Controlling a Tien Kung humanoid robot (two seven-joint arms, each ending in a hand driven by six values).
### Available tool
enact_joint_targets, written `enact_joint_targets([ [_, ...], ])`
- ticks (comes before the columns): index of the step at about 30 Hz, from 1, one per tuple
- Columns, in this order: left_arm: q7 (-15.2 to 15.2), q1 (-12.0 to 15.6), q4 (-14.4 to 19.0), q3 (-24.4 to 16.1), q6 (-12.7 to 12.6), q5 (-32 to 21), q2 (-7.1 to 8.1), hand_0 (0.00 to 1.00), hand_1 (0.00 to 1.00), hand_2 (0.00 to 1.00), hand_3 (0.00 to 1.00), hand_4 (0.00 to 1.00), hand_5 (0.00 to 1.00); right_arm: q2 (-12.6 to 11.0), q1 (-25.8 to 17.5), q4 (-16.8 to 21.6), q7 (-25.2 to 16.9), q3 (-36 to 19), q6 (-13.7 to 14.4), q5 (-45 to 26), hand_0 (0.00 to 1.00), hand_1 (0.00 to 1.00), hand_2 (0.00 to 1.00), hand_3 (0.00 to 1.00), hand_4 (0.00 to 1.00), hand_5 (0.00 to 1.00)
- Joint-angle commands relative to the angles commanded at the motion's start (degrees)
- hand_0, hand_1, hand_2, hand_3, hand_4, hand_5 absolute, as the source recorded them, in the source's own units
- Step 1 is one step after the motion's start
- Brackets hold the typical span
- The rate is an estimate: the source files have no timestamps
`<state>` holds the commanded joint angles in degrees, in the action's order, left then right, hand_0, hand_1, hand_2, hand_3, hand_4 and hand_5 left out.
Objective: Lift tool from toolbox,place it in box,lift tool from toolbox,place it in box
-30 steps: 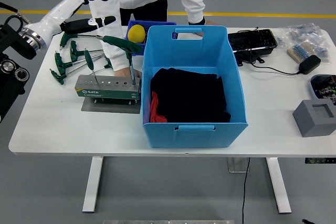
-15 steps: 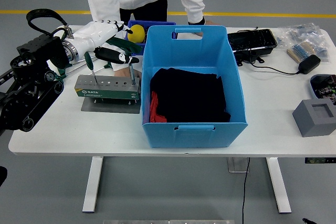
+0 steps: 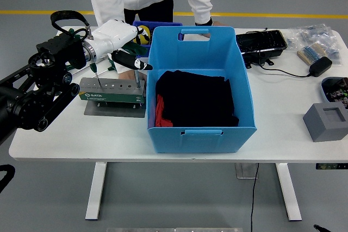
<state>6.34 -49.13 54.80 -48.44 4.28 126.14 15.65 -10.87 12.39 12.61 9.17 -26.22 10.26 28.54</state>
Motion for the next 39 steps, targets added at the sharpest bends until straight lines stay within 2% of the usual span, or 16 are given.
enact_joint_targets([
  [5,0.47,-0.85,-1.67,0.35,-0.59,0.86,-0.13,0.661,0.507,0.450,0.599,0.998,0.696,-0.10,0.07,0.03,-0.07,0.16,0.05,-0.27,0.644,0.629,0.704,0.550,0.790,0.658],
  [6,0.52,-0.94,-1.98,0.44,-0.62,0.88,-0.18,0.594,0.444,0.405,0.538,0.998,0.709,-0.11,0.06,0.04,-0.04,0.10,0.04,-0.19,0.644,0.629,0.703,0.550,0.792,0.659],
  [11,0.91,-1.22,-3.82,1.20,-0.83,0.93,-0.39,0.594,0.444,0.405,0.538,0.998,0.709,-0.08,-0.09,0.09,0.19,-0.39,0.00,0.66,0.644,0.629,0.703,0.550,0.792,0.659],
  [12,0.97,-1.24,-4.04,1.29,-0.87,0.89,-0.41,0.526,0.390,0.368,0.473,0.998,0.726,-0.07,-0.12,0.10,0.21,-0.45,0.00,0.77,0.639,0.629,0.703,0.549,0.792,0.659],
  [17,1.54,-1.36,-5.90,1.84,-1.77,0.41,-0.46,0.526,0.390,0.368,0.473,0.998,0.726,-0.02,-0.35,0.14,0.38,-0.85,0.01,1.34,0.639,0.629,0.703,0.549,0.792,0.659],
  [18,1.59,-1.37,-6.07,1.89,-1.84,0.42,-0.43,0.478,0.329,0.312,0.418,0.998,0.727,-0.02,-0.34,0.15,0.40,-0.88,0.01,1.40,0.637,0.629,0.703,0.549,0.792,0.659],
  [29,1.80,-1.56,-7.03,3.32,-2.10,0.61,-0.06,0.459,0.303,0.289,0.377,0.998,0.740,0.03,-0.44,0.22,0.49,-1.21,0.14,2.01,0.638,0.629,0.703,0.549,0.792,0.659],
  [30,1.81,-1.53,-7.06,3.50,-2.10,0.65,0.02,0.438,0.257,0.255,0.322,0.998,0.739,0.03,-0.47,0.23,0.50,-1.24,0.14,2.05,0.637,0.629,0.702,0.549,0.792,0.660],
  [35,1.82,-1.58,-7.21,3.82,-2.10,0.42,0.27,0.438,0.257,0.255,0.322,0.998,0.739,0.03,-0.43,0.24,0.54,-1.30,0.14,2.17,0.637,0.629,0.702,0.549,0.792,0.660],
  [36,1.80,-1.67,-7.25,3.88,-2.05,0.26,0.29,0.394,0.213,0.221,0.291,0.998,0.742,0.03,-0.39,0.24,0.53,-1.26,0.14,2.10,0.636,0.629,0.701,0.550,0.793,0.661],
  [39,1.76,-1.90,-7.39,4.00,-1.87,-0.25,0.26,0.394,0.213,0.221,0.291,0.998,0.742,0.05,-0.38,0.23,0.49,-1.18,0.18,1.89,0.636,0.629,0.701,0.550,0.793,0.661],
])
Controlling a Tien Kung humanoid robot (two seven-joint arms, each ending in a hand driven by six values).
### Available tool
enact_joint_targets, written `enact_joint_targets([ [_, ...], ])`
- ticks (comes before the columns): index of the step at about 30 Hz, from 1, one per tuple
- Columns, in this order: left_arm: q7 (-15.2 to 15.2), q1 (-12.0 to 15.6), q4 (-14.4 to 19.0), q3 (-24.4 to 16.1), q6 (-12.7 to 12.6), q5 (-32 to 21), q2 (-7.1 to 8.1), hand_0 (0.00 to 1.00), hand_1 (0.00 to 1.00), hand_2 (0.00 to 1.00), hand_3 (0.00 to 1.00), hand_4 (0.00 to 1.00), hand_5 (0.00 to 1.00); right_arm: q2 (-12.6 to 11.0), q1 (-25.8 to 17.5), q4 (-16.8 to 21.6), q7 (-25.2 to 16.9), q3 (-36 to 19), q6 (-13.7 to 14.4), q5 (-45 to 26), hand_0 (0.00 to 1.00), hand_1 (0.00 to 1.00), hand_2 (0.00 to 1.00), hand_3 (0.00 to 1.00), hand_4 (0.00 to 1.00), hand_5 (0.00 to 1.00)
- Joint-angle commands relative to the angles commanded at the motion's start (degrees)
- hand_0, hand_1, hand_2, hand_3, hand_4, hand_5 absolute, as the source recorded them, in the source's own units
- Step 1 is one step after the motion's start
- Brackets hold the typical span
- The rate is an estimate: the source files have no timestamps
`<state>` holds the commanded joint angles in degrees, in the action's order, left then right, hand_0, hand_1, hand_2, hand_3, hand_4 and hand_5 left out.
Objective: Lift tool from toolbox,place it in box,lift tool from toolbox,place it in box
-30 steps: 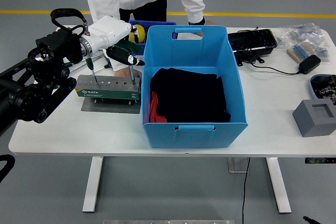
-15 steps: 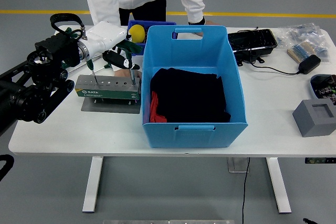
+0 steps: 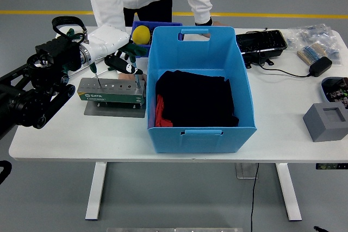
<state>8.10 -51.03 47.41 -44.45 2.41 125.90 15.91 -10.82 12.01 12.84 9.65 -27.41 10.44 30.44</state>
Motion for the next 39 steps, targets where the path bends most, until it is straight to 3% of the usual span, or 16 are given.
enact_joint_targets([
  [2,-0.01,-0.26,-0.18,0.08,0.08,-0.23,-0.09,0.394,0.213,0.221,0.291,0.998,0.742,-0.03,0.06,0.01,-0.05,0.13,-0.01,-0.17,0.636,0.629,0.701,0.550,0.793,0.661],
  [3,-0.01,-0.38,-0.26,0.13,0.11,-0.29,-0.13,0.343,0.180,0.200,0.270,0.998,0.739,-0.03,0.09,0.00,-0.06,0.17,0.00,-0.23,0.635,0.629,0.701,0.549,0.792,0.663],
  [8,-0.10,-0.74,-0.42,0.26,0.14,-0.47,-0.26,0.343,0.180,0.200,0.270,0.998,0.739,-0.03,0.16,0.00,-0.17,0.45,0.04,-0.77,0.635,0.629,0.701,0.549,0.792,0.663],
  [9,-0.15,-0.82,-0.46,0.32,0.11,-0.52,-0.31,0.298,0.149,0.179,0.249,0.998,0.739,-0.04,0.20,-0.01,-0.20,0.50,0.04,-0.84,0.635,0.629,0.697,0.550,0.793,0.662],
  [14,-0.28,-0.85,-0.57,0.40,-0.06,-0.99,-0.41,0.298,0.149,0.179,0.249,0.998,0.739,-0.06,0.29,-0.01,-0.21,0.55,0.02,-0.92,0.635,0.629,0.697,0.550,0.793,0.662],
  [15,-0.28,-0.86,-0.62,0.44,-0.13,-1.18,-0.43,0.210,0.112,0.149,0.215,0.998,0.738,-0.06,0.31,-0.02,-0.22,0.56,0.02,-0.92,0.635,0.628,0.696,0.549,0.792,0.663],
  [30,-0.03,-1.14,-1.52,0.36,-1.18,-4.52,-0.56,0.160,0.062,0.103,0.142,0.998,0.736,-0.05,0.49,-0.04,-0.26,0.46,-0.01,-0.78,0.635,0.628,0.696,0.549,0.792,0.664],
  [38,1.28,-1.29,-1.81,0.28,-4.03,-6.50,-0.59,0.136,0.037,0.075,0.095,0.998,0.734,-0.08,0.60,-0.05,-0.32,0.54,-0.02,-0.84,0.635,0.628,0.695,0.550,0.792,0.664],
  [39,1.61,-1.30,-1.80,0.24,-4.71,-6.95,-0.58,0.128,0.011,0.044,0.051,0.998,0.754,-0.09,0.60,-0.06,-0.33,0.54,-0.03,-0.85,0.635,0.628,0.695,0.549,0.792,0.665],
])
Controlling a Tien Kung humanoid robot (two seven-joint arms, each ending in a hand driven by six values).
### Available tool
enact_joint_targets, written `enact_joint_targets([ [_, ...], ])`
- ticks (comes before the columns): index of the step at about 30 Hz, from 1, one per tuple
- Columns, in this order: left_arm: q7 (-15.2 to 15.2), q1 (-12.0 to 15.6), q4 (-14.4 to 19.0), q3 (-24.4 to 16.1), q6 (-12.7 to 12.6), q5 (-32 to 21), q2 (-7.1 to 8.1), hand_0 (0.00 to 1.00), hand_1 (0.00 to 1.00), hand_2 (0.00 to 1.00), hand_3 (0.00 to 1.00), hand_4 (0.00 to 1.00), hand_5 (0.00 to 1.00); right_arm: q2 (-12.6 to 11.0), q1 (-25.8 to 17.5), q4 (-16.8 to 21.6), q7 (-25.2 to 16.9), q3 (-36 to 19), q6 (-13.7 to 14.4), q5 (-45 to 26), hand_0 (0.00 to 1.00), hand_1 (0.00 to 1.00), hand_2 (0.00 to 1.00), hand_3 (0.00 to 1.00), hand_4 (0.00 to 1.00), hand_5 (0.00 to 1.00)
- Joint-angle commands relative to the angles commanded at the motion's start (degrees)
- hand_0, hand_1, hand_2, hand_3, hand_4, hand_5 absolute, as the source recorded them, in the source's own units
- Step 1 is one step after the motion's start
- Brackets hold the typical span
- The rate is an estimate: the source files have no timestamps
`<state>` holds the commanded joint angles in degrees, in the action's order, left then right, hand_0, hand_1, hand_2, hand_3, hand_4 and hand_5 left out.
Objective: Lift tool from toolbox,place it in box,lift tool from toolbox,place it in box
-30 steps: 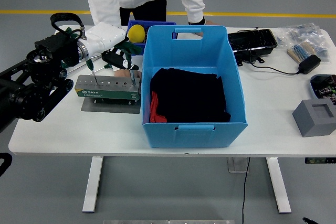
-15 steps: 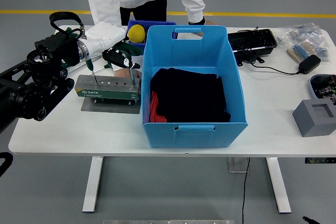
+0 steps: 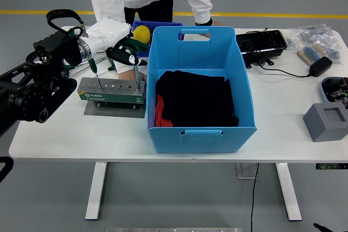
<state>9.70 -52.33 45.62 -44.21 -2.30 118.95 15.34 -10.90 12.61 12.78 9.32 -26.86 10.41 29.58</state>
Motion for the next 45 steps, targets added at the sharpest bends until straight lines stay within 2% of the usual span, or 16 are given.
enact_joint_targets([
  [5,1.55,-0.17,0.10,-0.24,-2.41,-2.51,0.02,0.128,0.011,0.044,0.051,0.998,0.754,-0.01,0.03,-0.01,0.01,-0.07,-0.03,0.15,0.635,0.628,0.695,0.549,0.792,0.665],
  [6,1.86,-0.20,0.11,-0.32,-2.83,-2.89,0.02,0.120,0.002,0.030,0.027,0.998,0.847,-0.01,0.03,-0.01,0.02,-0.09,-0.03,0.19,0.634,0.628,0.694,0.550,0.792,0.664],
  [11,3.11,-0.35,0.20,-0.58,-4.67,-4.54,0.04,0.120,0.002,0.030,0.027,0.998,0.847,-0.01,0.01,-0.01,0.05,-0.19,-0.06,0.34,0.634,0.628,0.694,0.550,0.792,0.664],
  [12,3.26,-0.35,0.20,-0.62,-4.89,-4.69,0.05,0.113,0.002,0.018,0.014,0.998,0.875,-0.01,0.00,-0.01,0.04,-0.17,-0.05,0.32,0.634,0.627,0.694,0.549,0.792,0.664],
  [17,4.06,-0.43,0.15,-0.61,-5.72,-5.39,0.01,0.113,0.002,0.018,0.014,0.998,0.875,0.01,0.03,-0.01,0.07,-0.26,-0.06,0.49,0.634,0.627,0.694,0.549,0.792,0.664],
  [18,4.24,-0.45,0.13,-0.62,-5.87,-5.49,0.00,0.109,0.002,0.014,0.005,0.919,0.762,0.01,0.03,-0.01,0.06,-0.27,-0.05,0.50,0.635,0.627,0.694,0.549,0.793,0.664],
  [23,5.21,-0.61,0.06,-0.61,-7.01,-5.91,0.00,0.109,0.002,0.014,0.005,0.919,0.762,0.00,0.03,-0.01,0.05,-0.29,-0.04,0.53,0.635,0.627,0.694,0.549,0.793,0.664],
  [24,5.37,-0.62,0.06,-0.61,-7.20,-5.95,0.00,0.103,0.002,0.007,0.002,0.839,0.693,0.00,0.02,-0.01,0.06,-0.30,-0.04,0.52,0.635,0.627,0.695,0.549,0.793,0.663],
  [29,6.23,-0.64,0.13,-0.58,-8.99,-6.38,-0.06,0.103,0.002,0.007,0.002,0.839,0.693,0.01,-0.06,0.01,0.08,-0.34,-0.03,0.58,0.635,0.627,0.695,0.549,0.793,0.663],
  [30,6.35,-0.65,0.15,-0.59,-9.36,-6.50,-0.07,0.098,0.002,0.006,0.002,0.779,0.645,0.00,-0.07,0.01,0.07,-0.31,-0.05,0.58,0.634,0.628,0.695,0.549,0.793,0.664],
  [31,6.42,-0.67,0.16,-0.61,-9.58,-6.62,-0.09,0.098,0.002,0.006,0.002,0.779,0.645,0.01,-0.11,0.01,0.06,-0.30,-0.04,0.56,0.634,0.628,0.695,0.549,0.793,0.664],
  [39,6.61,-1.10,0.28,-0.88,-9.24,-7.56,-0.11,0.098,0.002,0.005,0.002,0.756,0.653,0.05,-0.37,0.03,0.16,-0.59,-0.07,1.00,0.634,0.628,0.694,0.549,0.793,0.664],
  [45,6.55,-1.95,0.71,-1.19,-7.26,-7.99,0.09,0.099,0.002,0.006,0.002,0.724,0.632,0.10,-0.58,0.03,0.25,-0.87,-0.08,1.43,0.634,0.627,0.695,0.549,0.793,0.663],
])
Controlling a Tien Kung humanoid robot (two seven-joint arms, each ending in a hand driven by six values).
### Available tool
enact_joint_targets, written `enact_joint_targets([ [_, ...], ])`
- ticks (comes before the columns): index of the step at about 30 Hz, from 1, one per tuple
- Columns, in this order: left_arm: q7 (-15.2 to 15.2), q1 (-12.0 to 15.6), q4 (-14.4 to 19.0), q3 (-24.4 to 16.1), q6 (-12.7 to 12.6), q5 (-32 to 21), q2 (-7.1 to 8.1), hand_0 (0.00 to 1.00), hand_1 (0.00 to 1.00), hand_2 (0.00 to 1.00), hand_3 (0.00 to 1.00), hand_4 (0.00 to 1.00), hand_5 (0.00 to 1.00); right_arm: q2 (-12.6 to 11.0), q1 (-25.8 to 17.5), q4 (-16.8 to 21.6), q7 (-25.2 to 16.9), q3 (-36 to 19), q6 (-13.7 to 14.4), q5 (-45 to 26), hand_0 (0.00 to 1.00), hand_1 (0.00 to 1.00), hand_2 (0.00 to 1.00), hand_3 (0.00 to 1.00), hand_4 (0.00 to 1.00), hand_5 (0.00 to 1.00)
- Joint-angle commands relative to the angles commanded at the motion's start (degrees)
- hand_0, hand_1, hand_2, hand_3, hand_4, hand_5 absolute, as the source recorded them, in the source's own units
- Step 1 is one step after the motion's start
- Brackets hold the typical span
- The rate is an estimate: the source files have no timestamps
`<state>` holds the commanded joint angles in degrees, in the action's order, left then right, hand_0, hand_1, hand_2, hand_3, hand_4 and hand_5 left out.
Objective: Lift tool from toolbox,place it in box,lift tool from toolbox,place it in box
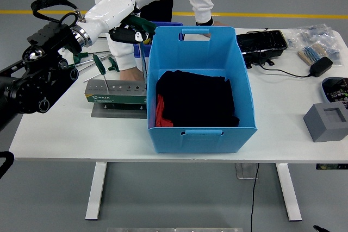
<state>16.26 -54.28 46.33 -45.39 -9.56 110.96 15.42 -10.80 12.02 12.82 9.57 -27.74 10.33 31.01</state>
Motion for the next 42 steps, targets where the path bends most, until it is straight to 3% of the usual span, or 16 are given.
enact_joint_targets([
  [8,0.05,-2.19,-0.05,0.86,1.53,-0.01,0.64,0.099,0.002,0.005,0.002,0.711,0.620,0.03,-0.17,-0.03,-0.01,-0.05,0.04,0.01,0.634,0.627,0.694,0.549,0.792,0.664],
  [18,0.75,-3.63,0.24,1.02,1.13,0.52,0.93,0.088,0.002,0.002,0.002,0.699,0.604,-0.02,0.02,-0.04,-0.17,0.43,0.06,-0.70,0.634,0.627,0.694,0.549,0.791,0.660],
  [29,1.49,-5.88,2.40,-0.27,1.14,0.54,2.33,0.082,0.002,0.002,0.002,0.685,0.592,-0.09,0.02,-0.07,-0.24,0.62,0.00,-1.07,0.634,0.626,0.694,0.548,0.790,0.661],
  [42,1.83,-9.93,2.89,-1.01,2.17,-1.22,2.89,0.071,0.002,0.002,0.002,0.685,0.589,-0.26,0.03,-0.07,-0.35,0.88,0.03,-1.42,0.634,0.626,0.694,0.549,0.791,0.660],
])
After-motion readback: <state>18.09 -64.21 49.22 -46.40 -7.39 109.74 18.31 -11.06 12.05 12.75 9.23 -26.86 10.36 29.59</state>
